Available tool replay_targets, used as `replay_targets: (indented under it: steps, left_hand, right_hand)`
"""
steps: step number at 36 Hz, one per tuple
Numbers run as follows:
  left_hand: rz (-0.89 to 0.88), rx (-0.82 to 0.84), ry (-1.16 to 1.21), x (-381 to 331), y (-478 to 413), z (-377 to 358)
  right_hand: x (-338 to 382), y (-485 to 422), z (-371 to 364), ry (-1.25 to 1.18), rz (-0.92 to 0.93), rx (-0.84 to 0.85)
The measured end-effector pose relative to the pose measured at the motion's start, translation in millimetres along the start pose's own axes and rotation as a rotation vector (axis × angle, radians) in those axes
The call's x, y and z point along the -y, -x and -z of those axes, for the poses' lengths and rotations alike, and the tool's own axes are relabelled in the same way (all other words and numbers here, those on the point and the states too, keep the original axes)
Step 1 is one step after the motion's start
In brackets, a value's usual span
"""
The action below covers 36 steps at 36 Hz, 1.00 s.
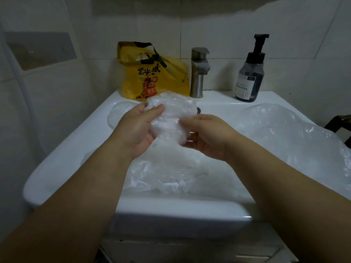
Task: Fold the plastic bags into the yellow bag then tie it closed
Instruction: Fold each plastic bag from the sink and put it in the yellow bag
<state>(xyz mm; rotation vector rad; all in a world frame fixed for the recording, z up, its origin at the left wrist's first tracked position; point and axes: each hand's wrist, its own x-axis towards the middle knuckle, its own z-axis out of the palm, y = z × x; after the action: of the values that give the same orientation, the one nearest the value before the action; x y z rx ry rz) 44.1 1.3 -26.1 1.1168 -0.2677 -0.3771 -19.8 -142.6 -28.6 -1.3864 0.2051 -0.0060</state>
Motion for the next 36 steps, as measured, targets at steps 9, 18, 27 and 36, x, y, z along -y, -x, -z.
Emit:
replay_targets:
  steps: [9, 18, 27, 36]
  left_hand:
    - [0.146, 0.014, -0.206, 5.7, 2.8, 2.3]
    - [0.154, 0.151, -0.052, 0.1, 1.9, 4.3]
    - [0.164, 0.143, -0.229, 0.3, 8.6, 1.6]
    - [0.110, 0.131, -0.180, -3.4, 10.7, -2.0]
  right_hand:
    - [8.6, -0.3, 11.6, -0.094, 0.087, -0.038]
    - [13.6, 2.6, 17.8, -0.182, 0.056, -0.033]
    - [18.4, 5.4, 21.4, -0.256, 0.010, -0.006]
    - [14.8, 4.6, 21.1, 0.017, 0.102, -0.114]
